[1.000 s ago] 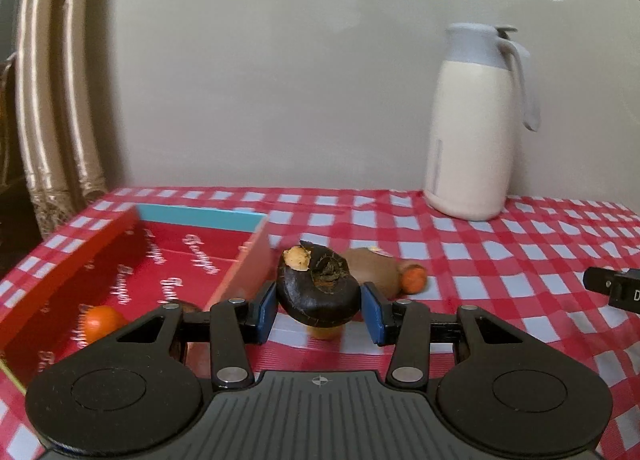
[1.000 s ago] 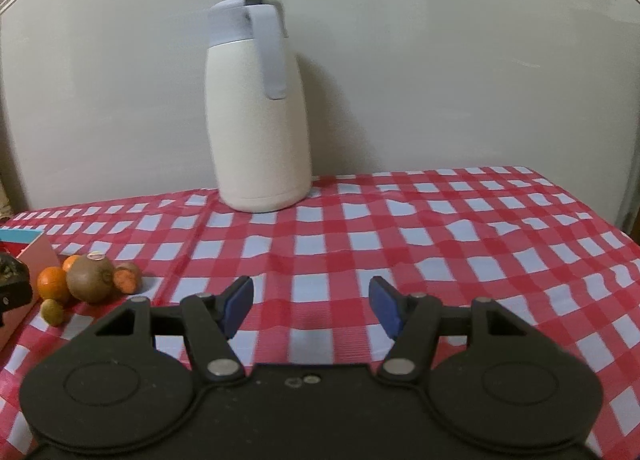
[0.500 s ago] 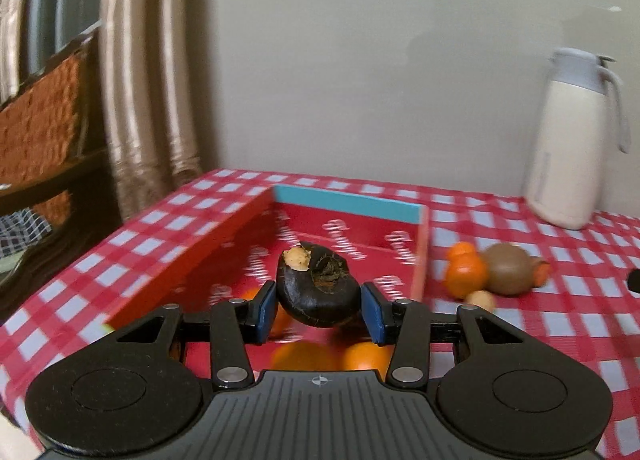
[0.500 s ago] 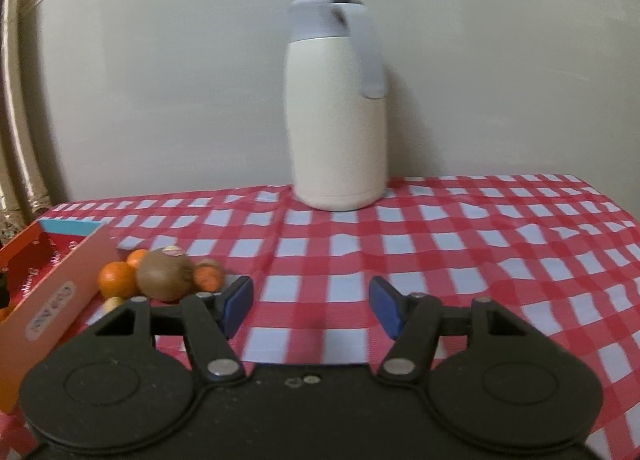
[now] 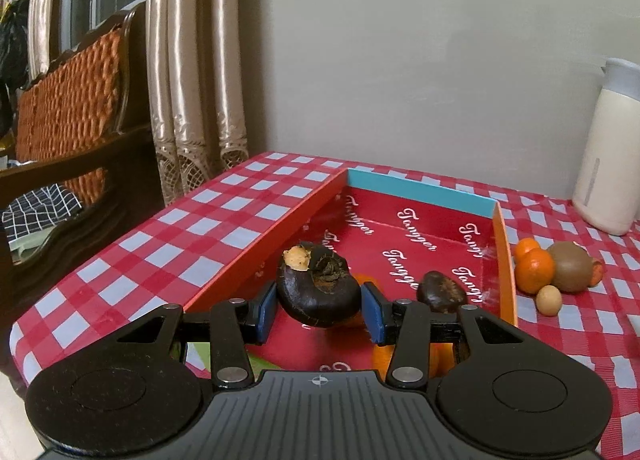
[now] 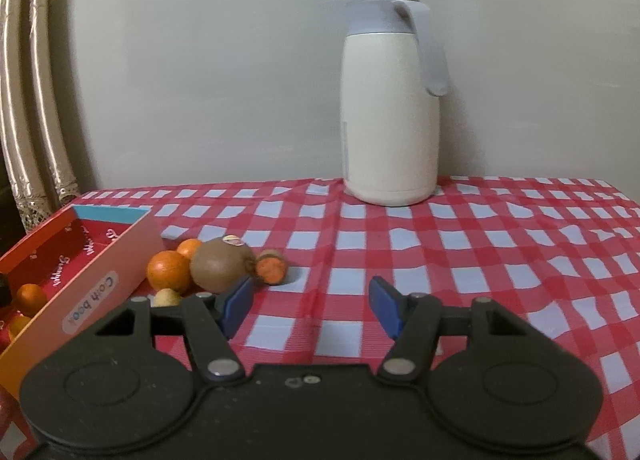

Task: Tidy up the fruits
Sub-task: 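Carry the mangosteen with the left gripper into the red box and release, then close the right gripper on the small tan round fruit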

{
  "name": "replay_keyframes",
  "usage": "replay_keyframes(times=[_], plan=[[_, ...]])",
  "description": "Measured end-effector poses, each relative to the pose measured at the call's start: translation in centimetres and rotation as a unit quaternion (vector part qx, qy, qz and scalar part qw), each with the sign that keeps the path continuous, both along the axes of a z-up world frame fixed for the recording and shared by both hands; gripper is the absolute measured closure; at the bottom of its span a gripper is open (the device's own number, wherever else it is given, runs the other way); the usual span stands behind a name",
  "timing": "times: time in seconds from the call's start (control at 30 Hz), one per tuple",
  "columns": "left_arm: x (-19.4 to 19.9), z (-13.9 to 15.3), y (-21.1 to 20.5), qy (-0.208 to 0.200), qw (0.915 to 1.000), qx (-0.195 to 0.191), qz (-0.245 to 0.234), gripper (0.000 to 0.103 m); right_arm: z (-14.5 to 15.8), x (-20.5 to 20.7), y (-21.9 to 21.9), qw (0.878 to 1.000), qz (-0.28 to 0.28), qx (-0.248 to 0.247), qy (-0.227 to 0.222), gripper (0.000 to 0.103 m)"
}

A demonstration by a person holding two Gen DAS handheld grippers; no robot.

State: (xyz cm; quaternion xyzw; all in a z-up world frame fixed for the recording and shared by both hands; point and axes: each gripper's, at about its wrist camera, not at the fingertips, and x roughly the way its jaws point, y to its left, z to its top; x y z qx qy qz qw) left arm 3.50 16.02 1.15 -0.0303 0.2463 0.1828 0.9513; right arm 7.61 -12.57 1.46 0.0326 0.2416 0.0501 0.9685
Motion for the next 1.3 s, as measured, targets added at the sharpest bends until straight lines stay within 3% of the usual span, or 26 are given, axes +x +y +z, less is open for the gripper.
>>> replay_keyframes(times=[0.87,1.1,1.3], plan=[[-0.4,0.1,0.5,-0.011,0.9999,-0.002,0.008,0.057,-0.2,-0.1,1.4,1.000,0.020,0.000,0.002,0.040],[-0.9,0.5,1.0,-0.024,0.9995,-0.002,0.018,0.047,-0.4,0.0,1.8,1.000,0.028,0.002,0.003,0.040],[-1.3,0.5,2.2,-0.031,0.9993,-0.013,0.018,0.047,-0.6,0.6,4.0,0.998,0.060,-0.002,0.005,0.042]])
